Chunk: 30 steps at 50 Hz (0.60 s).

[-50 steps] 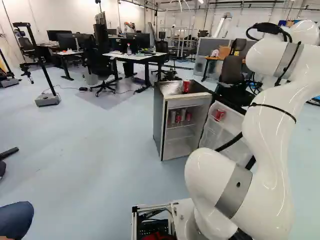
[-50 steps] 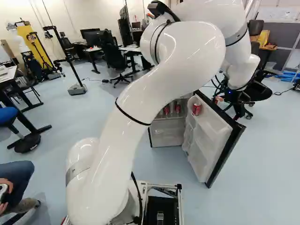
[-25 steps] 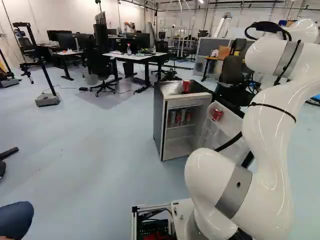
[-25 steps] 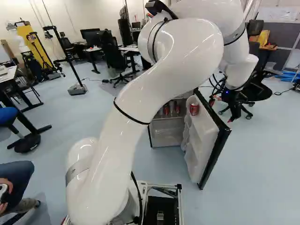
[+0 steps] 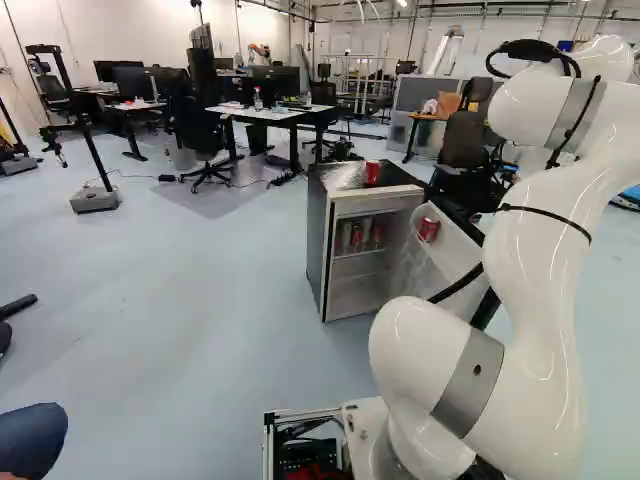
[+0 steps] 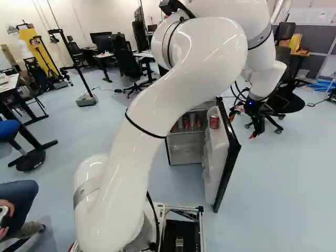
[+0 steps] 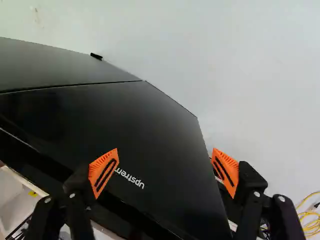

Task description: Grab a drink from the fridge

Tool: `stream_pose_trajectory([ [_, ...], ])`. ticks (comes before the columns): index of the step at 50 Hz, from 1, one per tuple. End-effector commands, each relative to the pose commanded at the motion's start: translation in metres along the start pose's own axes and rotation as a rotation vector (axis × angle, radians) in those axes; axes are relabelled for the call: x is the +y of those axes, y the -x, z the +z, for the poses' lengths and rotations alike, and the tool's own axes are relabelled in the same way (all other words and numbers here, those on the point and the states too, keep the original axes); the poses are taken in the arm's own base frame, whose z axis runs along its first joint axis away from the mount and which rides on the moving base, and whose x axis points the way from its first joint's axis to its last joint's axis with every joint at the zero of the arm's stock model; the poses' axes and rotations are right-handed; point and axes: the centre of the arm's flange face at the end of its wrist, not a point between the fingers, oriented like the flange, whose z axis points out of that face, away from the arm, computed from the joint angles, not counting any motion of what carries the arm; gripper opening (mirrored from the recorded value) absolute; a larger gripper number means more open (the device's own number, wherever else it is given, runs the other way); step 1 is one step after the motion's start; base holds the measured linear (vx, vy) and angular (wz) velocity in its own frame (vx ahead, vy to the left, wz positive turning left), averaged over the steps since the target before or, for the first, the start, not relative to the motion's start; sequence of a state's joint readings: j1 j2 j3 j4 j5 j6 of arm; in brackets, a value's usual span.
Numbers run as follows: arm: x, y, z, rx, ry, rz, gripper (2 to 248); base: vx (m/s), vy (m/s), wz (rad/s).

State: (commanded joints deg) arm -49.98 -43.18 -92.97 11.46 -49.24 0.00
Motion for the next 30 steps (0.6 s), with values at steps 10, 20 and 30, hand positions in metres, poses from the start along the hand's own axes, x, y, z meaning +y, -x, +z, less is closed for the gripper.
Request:
stream_pose_trajectory([
  [10,-0.004,0.007,0.001,-0.037,0.001,-0.006,247,0.000,0.000,0.000],
  [20,-0.010,0.016,0.002,-0.075,0.002,-0.014,247,0.000,0.000,0.000],
  [30,-0.015,0.024,0.003,-0.114,0.004,-0.022,247,0.000,0.000,0.000],
])
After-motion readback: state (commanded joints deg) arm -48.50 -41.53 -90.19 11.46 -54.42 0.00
